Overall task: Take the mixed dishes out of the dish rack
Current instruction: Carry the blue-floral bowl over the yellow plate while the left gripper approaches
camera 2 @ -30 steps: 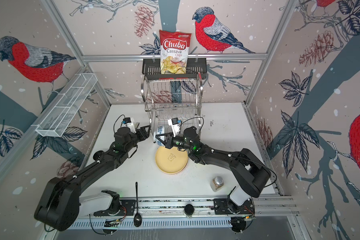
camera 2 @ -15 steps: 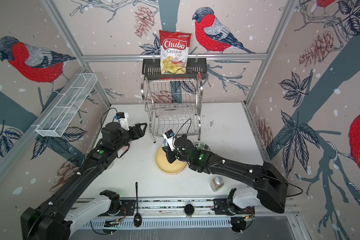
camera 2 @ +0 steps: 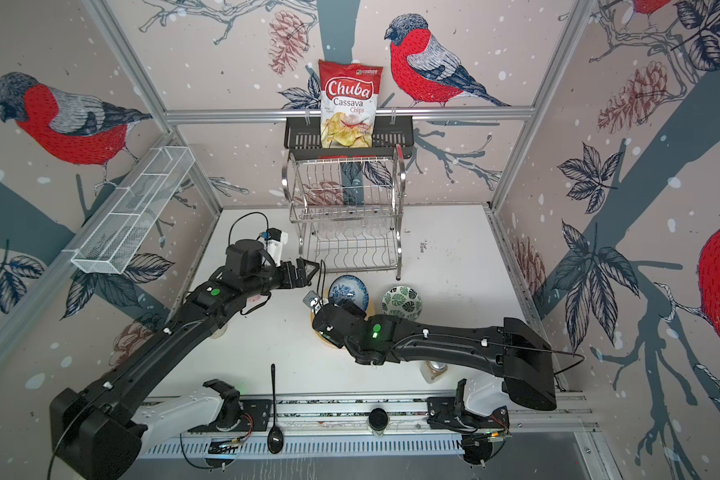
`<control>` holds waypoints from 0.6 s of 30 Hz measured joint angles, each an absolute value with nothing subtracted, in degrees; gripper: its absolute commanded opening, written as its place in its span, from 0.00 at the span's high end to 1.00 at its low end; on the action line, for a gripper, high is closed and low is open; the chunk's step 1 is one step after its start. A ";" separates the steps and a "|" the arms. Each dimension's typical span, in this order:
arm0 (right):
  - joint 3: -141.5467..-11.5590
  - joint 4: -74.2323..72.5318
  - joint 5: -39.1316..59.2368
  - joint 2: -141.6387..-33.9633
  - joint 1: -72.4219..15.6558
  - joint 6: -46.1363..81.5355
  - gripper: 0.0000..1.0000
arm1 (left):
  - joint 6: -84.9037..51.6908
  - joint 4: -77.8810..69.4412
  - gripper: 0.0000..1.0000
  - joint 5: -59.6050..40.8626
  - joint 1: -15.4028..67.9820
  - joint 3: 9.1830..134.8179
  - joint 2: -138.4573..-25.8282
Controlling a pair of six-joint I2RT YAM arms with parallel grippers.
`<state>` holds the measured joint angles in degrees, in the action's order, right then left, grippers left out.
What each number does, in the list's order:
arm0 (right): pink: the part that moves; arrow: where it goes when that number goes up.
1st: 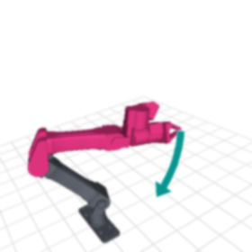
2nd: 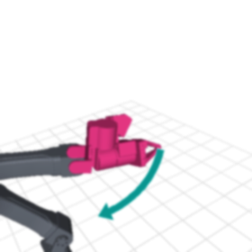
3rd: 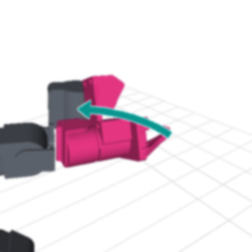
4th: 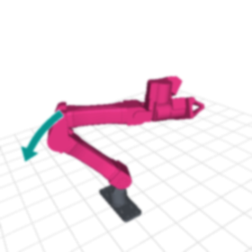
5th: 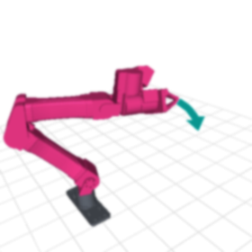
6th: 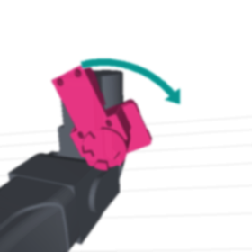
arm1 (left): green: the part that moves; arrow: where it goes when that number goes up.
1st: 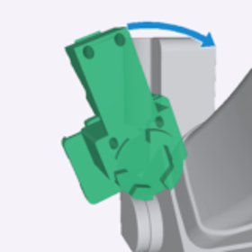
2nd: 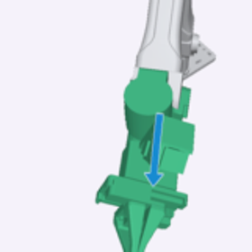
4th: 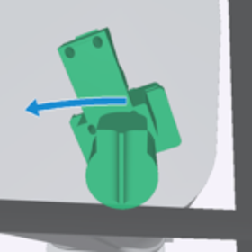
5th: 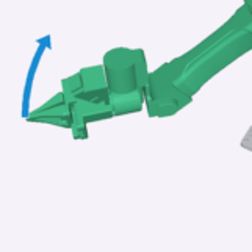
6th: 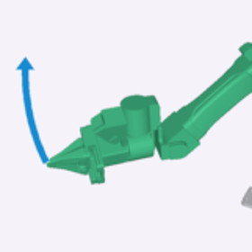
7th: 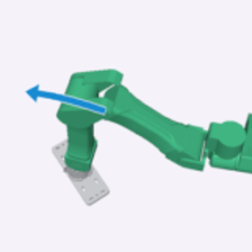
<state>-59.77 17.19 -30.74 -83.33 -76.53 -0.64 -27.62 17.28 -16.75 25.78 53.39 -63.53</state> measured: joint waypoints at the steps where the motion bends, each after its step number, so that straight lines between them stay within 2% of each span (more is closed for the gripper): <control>1: -60.03 17.63 -30.76 -83.44 -76.86 -1.65 1.00 | -27.42 17.41 0.02 -17.17 26.15 53.43 -63.59; 11: -66.46 22.81 -24.21 -87.18 -77.32 -6.59 1.00 | -26.76 19.53 0.02 -19.84 28.62 54.02 -64.12; 18: -70.87 27.66 -16.56 -88.23 -77.32 -9.04 1.00 | -24.56 23.81 0.03 -19.68 35.42 58.28 -70.02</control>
<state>-70.87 27.66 -16.56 -88.23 -77.32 -9.04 -24.56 23.81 -19.68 35.42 58.28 -70.02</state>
